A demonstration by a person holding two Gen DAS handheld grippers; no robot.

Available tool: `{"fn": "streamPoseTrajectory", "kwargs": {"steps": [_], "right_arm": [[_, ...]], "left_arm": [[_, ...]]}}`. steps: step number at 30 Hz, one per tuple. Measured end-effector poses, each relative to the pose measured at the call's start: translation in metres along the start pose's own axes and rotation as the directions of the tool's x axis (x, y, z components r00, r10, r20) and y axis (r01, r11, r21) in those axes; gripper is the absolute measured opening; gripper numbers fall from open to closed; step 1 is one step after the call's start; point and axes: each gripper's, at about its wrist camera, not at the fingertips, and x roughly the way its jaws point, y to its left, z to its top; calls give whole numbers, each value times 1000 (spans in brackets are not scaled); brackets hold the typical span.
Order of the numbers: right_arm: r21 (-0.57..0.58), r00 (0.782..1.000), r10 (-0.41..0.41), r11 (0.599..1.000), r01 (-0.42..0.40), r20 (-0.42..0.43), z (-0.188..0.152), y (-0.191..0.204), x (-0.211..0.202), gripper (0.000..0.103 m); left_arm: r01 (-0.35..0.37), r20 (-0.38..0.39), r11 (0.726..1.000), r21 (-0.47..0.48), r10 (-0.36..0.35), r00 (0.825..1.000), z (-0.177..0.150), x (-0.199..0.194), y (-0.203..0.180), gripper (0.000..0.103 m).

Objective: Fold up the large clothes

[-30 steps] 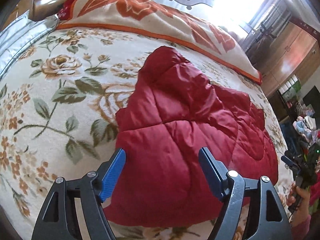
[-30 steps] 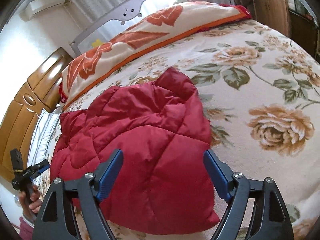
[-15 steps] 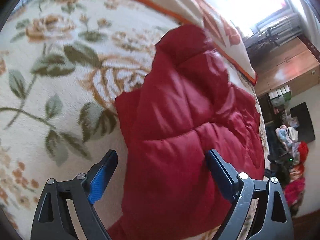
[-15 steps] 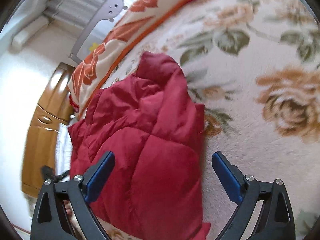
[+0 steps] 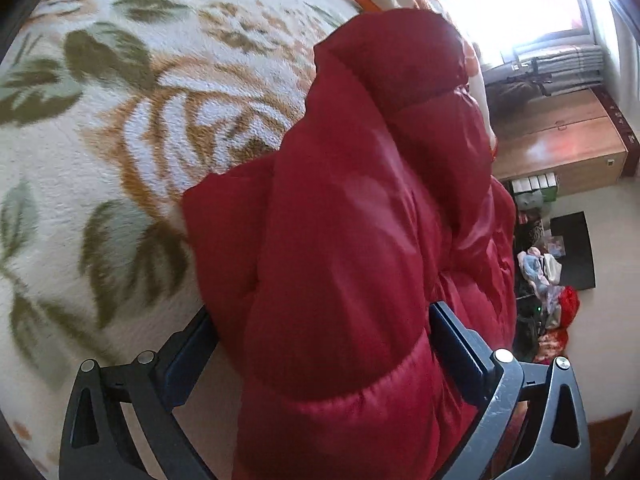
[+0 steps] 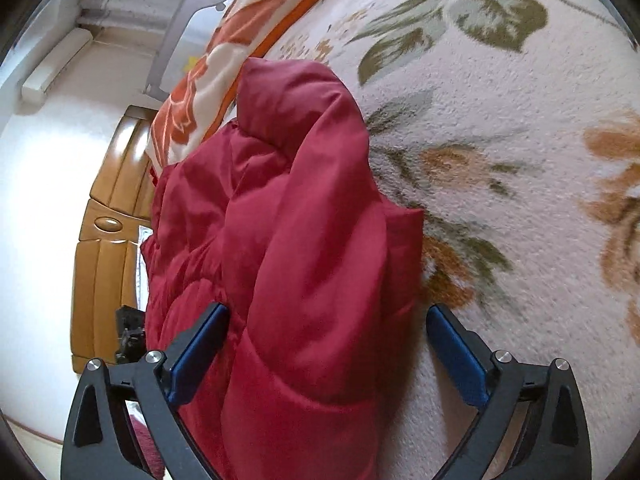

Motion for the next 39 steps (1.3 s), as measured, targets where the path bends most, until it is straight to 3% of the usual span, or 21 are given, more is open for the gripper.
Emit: {"fn": "streamPoseTrajectory", "kwargs": {"steps": [5,6,8,10,13,20,30,34,39], "right_arm": [[-2,999,32,999,-32,-11,2,-5,5,95],[3,998,58,998,-58,-21,1,-5,7,81],[29,997,73,997,-72,-32,-1,-6,9,71],[33,996,88,996,-87,-28,-4,-2,6,52],[22,997,76,997,-76,-17,-13,10,-6,40],[-23,995,101,995,-102,-17,-51,47,-48,36],[-13,988,155,988,-155,-6,-161,60,-109,35],[4,989,148,989,-148,-5,-193,56,-119,35],[-20,993,120,993,-120,15,-199,56,-118,36]], "left_arm": [[11,38,997,74,-14,999,-1,3,-10,67],[9,43,996,84,-12,999,-3,3,-12,61],[-12,61,993,114,6,998,-8,1,-22,53],[-28,74,991,134,18,997,-15,-4,-31,47],[-19,92,987,158,5,996,-24,-18,-43,41],[5,124,964,265,-39,992,-90,-76,-71,39],[52,110,969,242,-80,991,-223,-142,-34,39],[40,120,966,255,-72,990,-252,-161,-23,39],[2,139,965,260,-40,989,-268,-170,-14,40]]}}
